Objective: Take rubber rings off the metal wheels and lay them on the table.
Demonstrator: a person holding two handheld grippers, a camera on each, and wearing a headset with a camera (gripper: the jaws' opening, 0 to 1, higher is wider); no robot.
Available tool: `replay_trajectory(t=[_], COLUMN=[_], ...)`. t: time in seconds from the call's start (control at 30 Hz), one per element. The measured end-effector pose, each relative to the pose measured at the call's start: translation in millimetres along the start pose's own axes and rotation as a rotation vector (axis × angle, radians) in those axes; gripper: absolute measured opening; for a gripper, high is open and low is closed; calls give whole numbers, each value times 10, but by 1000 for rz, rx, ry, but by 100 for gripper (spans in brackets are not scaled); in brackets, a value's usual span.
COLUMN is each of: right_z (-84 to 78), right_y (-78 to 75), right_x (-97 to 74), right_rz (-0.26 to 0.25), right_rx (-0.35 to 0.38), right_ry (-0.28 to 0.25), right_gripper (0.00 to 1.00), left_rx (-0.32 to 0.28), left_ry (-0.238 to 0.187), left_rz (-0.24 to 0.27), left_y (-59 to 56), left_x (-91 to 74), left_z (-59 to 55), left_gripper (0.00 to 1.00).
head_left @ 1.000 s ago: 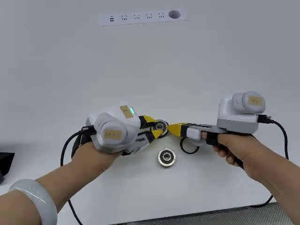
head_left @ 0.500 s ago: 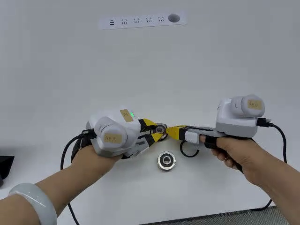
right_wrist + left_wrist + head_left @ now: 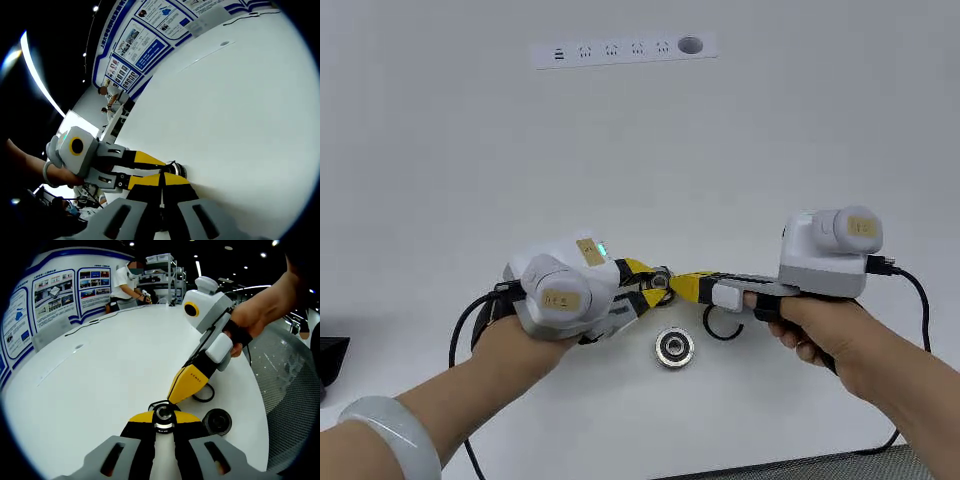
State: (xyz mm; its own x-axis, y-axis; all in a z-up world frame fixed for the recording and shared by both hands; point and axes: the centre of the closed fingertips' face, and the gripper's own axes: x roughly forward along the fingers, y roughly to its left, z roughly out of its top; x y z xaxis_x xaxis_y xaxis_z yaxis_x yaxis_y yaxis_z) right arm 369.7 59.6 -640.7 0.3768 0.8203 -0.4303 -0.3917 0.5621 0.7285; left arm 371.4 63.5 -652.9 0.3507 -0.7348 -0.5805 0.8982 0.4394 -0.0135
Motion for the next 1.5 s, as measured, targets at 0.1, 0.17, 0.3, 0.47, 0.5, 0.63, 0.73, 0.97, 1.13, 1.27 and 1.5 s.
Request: replay_trajectory(t=[0.1, 0.17, 0.3, 0.47, 0.5, 0.63, 0.73, 0.97, 1.13, 1.27, 1.5], right_z=[30, 30, 19, 18, 18, 18, 17, 18, 35, 18, 20], right_y=[46, 37, -35, -42, -41, -50, -57, -72, -25, 24, 142], right_x=[8, 5, -20, -32, -31, -25, -25, -40, -46, -57, -119], right_rz=[10, 3, -20, -28, -27, -30, -33, -33, -19, -7, 17], right_rx=[6, 11, 18, 21, 24, 21, 21, 23, 22, 25, 40], right_ry=[-11, -12, -9, -8, -8, -8, -9, -10, -16, -20, -41], right_gripper=[2, 2, 2, 2, 2, 2, 2, 2, 2, 2, 2], left_rx=[1, 1, 4, 21, 27, 40, 50, 57, 47, 41, 15], left_ry=[0, 0, -1, -6, -8, -14, -29, -61, -53, -51, -54], left_rz=[0, 0, -3, -13, -13, -17, -18, 8, 19, 23, 33], left_y=[0, 1, -3, -7, -9, -28, -39, 2, 31, 31, 36], left_x=[-1, 0, -2, -3, -6, -33, -71, -115, -126, -151, -196], left_z=[0, -1, 4, 6, 12, 13, 34, 88, 52, 22, -38], left_gripper=[13, 13, 13, 14, 14, 18, 19, 30, 38, 40, 44])
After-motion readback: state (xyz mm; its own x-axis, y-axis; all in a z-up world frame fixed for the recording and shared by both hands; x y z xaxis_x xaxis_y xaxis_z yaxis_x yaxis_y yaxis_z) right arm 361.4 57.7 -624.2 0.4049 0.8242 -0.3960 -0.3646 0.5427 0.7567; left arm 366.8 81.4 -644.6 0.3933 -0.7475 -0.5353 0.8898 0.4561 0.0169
